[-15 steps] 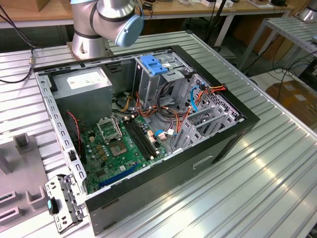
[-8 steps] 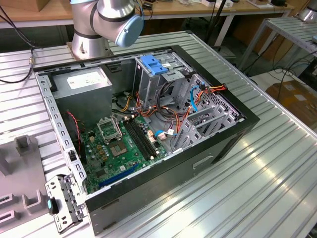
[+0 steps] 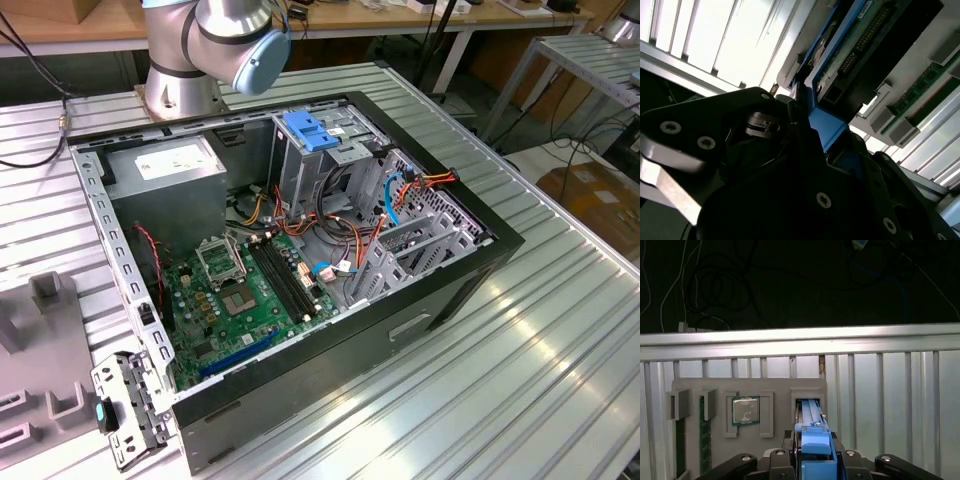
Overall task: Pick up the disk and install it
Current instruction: 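Pick up the disk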
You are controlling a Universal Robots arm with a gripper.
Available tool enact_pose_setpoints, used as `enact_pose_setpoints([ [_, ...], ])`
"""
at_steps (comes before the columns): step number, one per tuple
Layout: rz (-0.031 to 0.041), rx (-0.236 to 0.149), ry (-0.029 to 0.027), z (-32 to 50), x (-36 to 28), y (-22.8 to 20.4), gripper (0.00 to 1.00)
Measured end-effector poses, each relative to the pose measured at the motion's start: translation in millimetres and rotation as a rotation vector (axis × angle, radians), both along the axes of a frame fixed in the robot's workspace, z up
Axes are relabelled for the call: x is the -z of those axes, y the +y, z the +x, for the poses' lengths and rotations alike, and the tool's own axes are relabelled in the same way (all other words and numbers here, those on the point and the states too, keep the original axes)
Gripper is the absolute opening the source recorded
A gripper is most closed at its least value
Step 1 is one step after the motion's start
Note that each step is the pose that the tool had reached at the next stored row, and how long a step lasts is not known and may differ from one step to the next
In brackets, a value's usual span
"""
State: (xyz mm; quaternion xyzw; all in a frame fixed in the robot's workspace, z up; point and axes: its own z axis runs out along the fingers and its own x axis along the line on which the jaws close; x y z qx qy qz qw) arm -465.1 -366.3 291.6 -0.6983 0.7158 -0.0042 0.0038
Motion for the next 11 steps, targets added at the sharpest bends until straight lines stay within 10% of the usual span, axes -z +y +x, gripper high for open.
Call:
enact_pose_setpoints([
  [11,-0.0014,0.008,0.0,-0.1,0.2,0.0,0.37],
])
